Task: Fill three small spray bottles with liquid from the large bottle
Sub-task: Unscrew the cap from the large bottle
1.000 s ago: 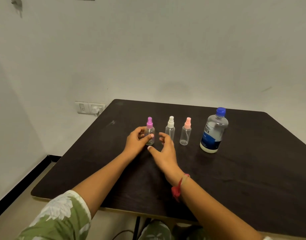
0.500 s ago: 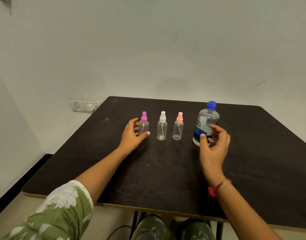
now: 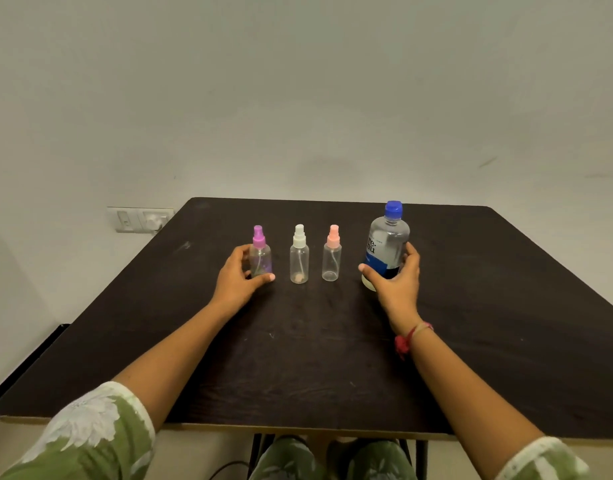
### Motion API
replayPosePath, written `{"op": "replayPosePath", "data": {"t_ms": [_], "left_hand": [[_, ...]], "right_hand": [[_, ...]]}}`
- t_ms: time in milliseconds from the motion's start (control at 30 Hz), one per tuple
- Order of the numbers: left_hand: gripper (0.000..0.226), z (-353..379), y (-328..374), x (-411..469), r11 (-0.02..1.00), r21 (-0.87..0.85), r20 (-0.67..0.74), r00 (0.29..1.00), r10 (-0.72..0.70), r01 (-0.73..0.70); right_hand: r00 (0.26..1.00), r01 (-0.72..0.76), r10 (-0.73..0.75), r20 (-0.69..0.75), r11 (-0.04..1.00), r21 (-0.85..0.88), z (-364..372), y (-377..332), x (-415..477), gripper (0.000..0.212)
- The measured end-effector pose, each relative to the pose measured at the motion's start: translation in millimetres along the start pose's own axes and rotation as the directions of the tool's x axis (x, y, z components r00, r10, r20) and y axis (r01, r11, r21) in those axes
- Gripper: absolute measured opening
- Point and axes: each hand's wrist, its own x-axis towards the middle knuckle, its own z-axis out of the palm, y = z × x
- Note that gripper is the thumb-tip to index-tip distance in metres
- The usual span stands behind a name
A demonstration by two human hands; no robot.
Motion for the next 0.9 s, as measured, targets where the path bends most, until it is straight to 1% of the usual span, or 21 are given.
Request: {"op": "replayPosePath", "data": {"t_ms": [67,100,133,200,267,333,400,467,567,633,733,900], "left_hand": [[0.092,-1.3,-2.0,-2.6,1.0,-0.001,-0.021,1.0,0.002,-0.002],[0.097,-4.1,-3.1,-5.5,1.0,-0.003,-0.05,0.999,0.002,-0.002],[0.097,-5.1,-2.4,-9.6,1.0,-0.012,-0.09,0.996,0.01,-0.011],[0.087,-8.7,2.0,-23.1,0.996,-0.006,-0.193,0.977,0.086,-0.089],[0.074,-7.5,12.5,-40.5,0.981,0.024,-0.288,0.938,0.193,-0.195],[0.064,-0.3,26.1,-56.0,0.961,0.048,-0.327,0.905,0.271,-0.271],[0.052,15.7,40.0,-67.6,0.944,0.012,-0.277,0.906,0.32,-0.33],[0.046,37.5,56.0,-78.7,0.921,-0.125,-0.165,0.923,0.348,-0.37],[0.055,73.1,78.4,-88.0,0.899,-0.27,0.012,0.932,0.362,-0.345],[0.066,93.6,88.5,-86.6,0.894,-0.326,0.089,0.932,0.353,-0.307],[0.077,111.1,95.0,-78.5,0.89,-0.366,0.093,0.941,0.326,-0.272],[0.076,118.4,87.9,-70.9,0.906,-0.365,0.098,0.959,0.266,-0.214]], "right_hand": [[1.0,-0.016,0.015,0.013,0.999,0.041,1.1,2.1,3.6,0.081],[1.0,-0.022,0.021,0.016,0.999,0.047,1.9,2.5,4.9,0.077],[1.0,-0.025,0.024,0.018,0.999,0.038,0.2,2.7,6.7,0.076],[0.999,-0.026,0.026,0.032,1.0,0.005,-2.4,3.2,7.2,0.075],[0.998,-0.019,0.02,0.056,1.0,-0.02,-5.9,4.4,3.4,0.077],[0.996,-0.006,0.009,0.083,0.999,-0.034,-6.8,4.8,-4.2,0.077],[0.993,-0.003,0.007,0.116,0.999,-0.04,-6.5,4.9,-13.8,0.077],[0.989,0.004,0.001,0.145,0.999,-0.039,-8.4,2.6,-24.6,0.078],[0.979,0.036,-0.028,0.202,0.999,-0.038,-14.0,3.2,-38.0,0.074],[0.974,0.047,-0.038,0.223,0.998,-0.036,-17.8,5.4,-43.2,0.072],[0.972,0.04,-0.033,0.234,0.999,-0.023,-20.0,5.1,-44.7,0.07],[0.969,0.072,-0.061,0.241,0.997,-0.039,-19.2,1.0,-48.4,0.07]]}}
